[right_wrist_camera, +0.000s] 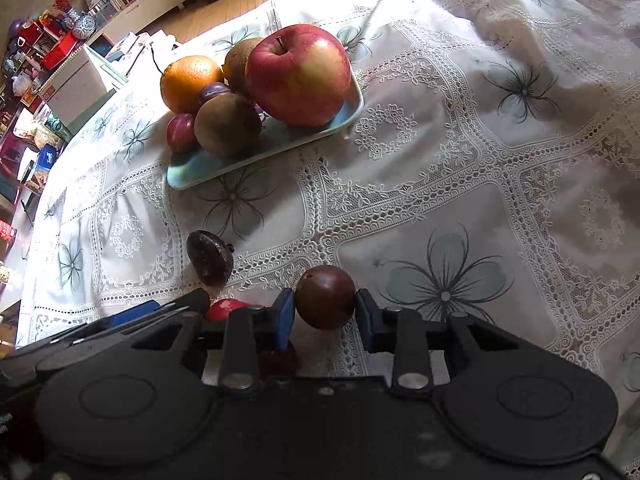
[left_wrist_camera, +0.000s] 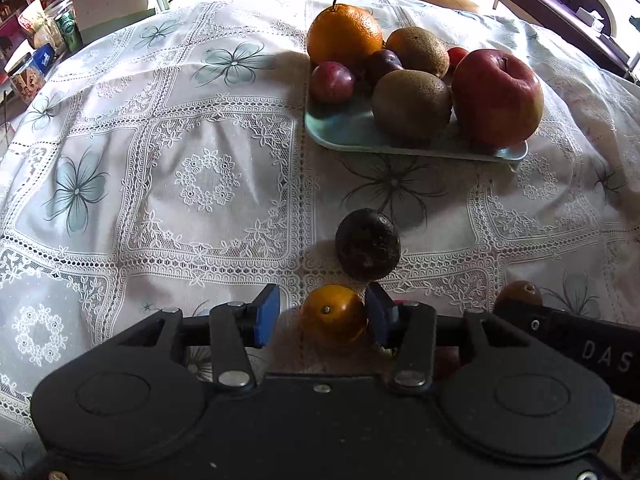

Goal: Organize fruits
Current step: 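Close the right gripper on the dark red plum while the left grasps the orange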

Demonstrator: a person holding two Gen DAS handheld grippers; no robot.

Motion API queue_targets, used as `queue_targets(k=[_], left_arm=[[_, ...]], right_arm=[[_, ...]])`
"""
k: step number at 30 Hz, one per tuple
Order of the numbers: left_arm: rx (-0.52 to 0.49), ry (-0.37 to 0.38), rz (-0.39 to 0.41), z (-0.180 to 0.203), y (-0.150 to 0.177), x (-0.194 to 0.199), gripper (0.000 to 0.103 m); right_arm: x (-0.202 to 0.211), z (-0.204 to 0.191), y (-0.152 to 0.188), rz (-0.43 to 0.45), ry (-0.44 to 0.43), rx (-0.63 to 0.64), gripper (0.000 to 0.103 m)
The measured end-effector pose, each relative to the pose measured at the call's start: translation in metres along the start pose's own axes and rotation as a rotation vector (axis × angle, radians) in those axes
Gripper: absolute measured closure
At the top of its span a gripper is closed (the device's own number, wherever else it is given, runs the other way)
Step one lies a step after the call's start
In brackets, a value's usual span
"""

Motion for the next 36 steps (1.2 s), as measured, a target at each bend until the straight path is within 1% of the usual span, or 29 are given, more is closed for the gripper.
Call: queue_targets(k=[1,4,9,14,16,17,18,19,26,32,36], left_arm=[[0.001,-0.001,-0.003,0.000,0.000,-0.001,0.047],[0.013,-0.021,-0.010,-0.003,0.000,-0.005,0.041],[0.006,-0.045,-0.031,-0.002,0.000,-0.010,0.040],[0.020,-0.046,-0.062,-0.007,0.001,-0.019,0.040],[0.014,-0.044,-0.062,-0.007,0.002,-0.018,0.042],[0.010,-0.037,-0.061,-0.006,0.002,-0.017,0.046],[0.010,-0.024,-0.065,-0.007,0.003,-0.017,0.056],[0.014,-0.008,-0.068,-0.007,0.002,-0.018,0.058],[0.107,0.051,-0.058,-0.023,0.003,-0.015,0.058],[0.118,0.059,-0.041,-0.027,0.004,-0.012,0.058],[0.144,0.054,0.003,-0.034,0.006,0.000,0.058]], right_arm=[[-0.001,0.001,0.000,-0.002,0.001,-0.003,0.069],[-0.002,0.002,0.000,-0.012,0.004,-0.008,0.069],[-0.009,-0.003,-0.001,-0.033,0.023,0.007,0.069],[-0.016,-0.006,-0.003,-0.053,0.036,0.017,0.068],[-0.018,-0.004,-0.003,-0.062,0.033,0.007,0.068],[-0.018,-0.003,-0.002,-0.064,0.029,0.004,0.068],[-0.017,-0.003,-0.002,-0.063,0.026,0.005,0.068],[-0.016,-0.003,-0.002,-0.062,0.025,0.008,0.068],[-0.004,-0.007,0.001,-0.005,0.001,0.035,0.069],[0.003,-0.006,0.003,0.024,-0.011,0.029,0.069],[0.011,-0.005,0.005,0.053,-0.019,0.032,0.068]])
Point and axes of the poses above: each gripper's, at about its wrist camera, not at the fingertips, and x roughly against the way its jaws point, z to its right, y to its underside, the point moved 2 cm from there along -x, roughly the way its jaws point, and after that the axes turned 8 degrees about z, right-handed, at the moved point
